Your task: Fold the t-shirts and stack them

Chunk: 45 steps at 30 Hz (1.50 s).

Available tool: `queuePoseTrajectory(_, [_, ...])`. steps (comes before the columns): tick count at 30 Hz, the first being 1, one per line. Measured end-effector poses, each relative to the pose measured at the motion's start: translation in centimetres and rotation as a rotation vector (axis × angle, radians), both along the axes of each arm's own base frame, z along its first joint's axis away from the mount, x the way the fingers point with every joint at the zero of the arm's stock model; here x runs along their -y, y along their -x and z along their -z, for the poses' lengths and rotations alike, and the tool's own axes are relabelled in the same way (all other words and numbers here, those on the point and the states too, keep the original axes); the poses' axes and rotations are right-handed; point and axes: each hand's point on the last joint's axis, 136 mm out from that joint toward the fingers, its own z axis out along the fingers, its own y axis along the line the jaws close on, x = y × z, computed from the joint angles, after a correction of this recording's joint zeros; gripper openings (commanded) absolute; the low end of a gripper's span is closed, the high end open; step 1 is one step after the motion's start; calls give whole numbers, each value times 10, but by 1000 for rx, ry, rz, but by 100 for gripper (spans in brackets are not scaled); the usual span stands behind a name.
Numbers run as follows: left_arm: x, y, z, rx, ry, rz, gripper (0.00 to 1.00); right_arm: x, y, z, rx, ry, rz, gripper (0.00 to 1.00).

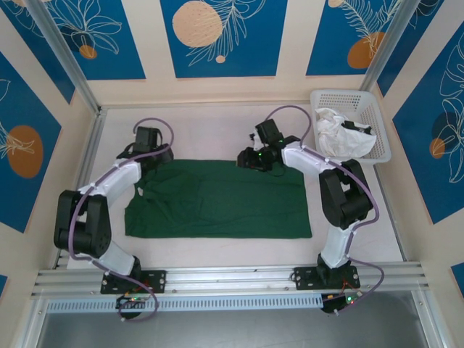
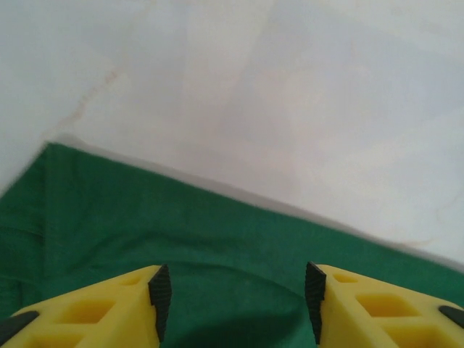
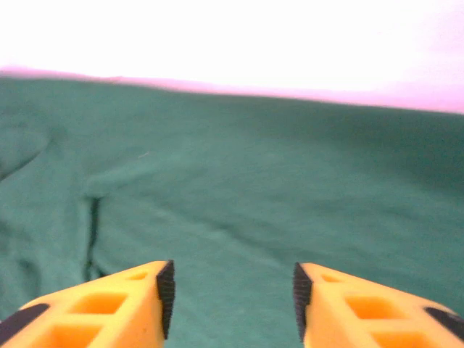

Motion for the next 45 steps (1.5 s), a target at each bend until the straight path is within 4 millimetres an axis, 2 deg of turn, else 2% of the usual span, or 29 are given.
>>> queuePoseTrajectory(3, [2, 8, 23, -71, -32, 2, 49, 22, -8, 8, -21, 56, 60, 51])
queuePoseTrajectory(7, [-15, 21, 48, -146, -39, -60, 48, 39, -17, 21, -60, 84, 114, 52])
queuePoseTrajectory(10, [-28, 38, 69, -203, -27, -119, 49, 53, -17, 30, -105, 88, 163, 53])
queuePoseTrajectory(13, [-40, 63, 92, -262, -20, -182, 53, 67, -21, 33, -132, 77, 212, 53])
queuePoseTrajectory(20, [-56, 87, 89, -192, 45, -307, 62, 89, -17, 45, -193, 45, 289, 55])
queuePoseTrajectory(23, [-63, 83, 82, -184, 59, -344, 69, 87, -16, 45, -192, 36, 288, 59])
queuePoseTrajectory(26, [-65, 71, 66, -164, 66, -360, 70, 88, -11, 44, -187, 33, 290, 59])
queuePoseTrajectory(30, [-62, 37, 30, -96, 82, -351, 64, 89, -7, 38, -174, 29, 287, 59])
queuePoseTrajectory(32, [-60, 21, 23, -80, 84, -339, 56, 89, -7, 36, -170, 27, 288, 59])
queuePoseTrajectory(35, [-56, 8, 37, -121, 79, -324, 49, 89, -7, 36, -173, 30, 285, 59])
queuePoseTrajectory(40, [-49, 6, 88, -270, 75, -308, 48, 92, -6, 36, -180, 39, 292, 56])
queuePoseTrajectory(43, [-46, -11, 84, -263, 77, -296, 48, 95, -8, 40, -202, 52, 301, 54])
queuePoseTrajectory(45, [-44, -24, 89, -271, 76, -282, 48, 95, -10, 48, -221, 62, 302, 54])
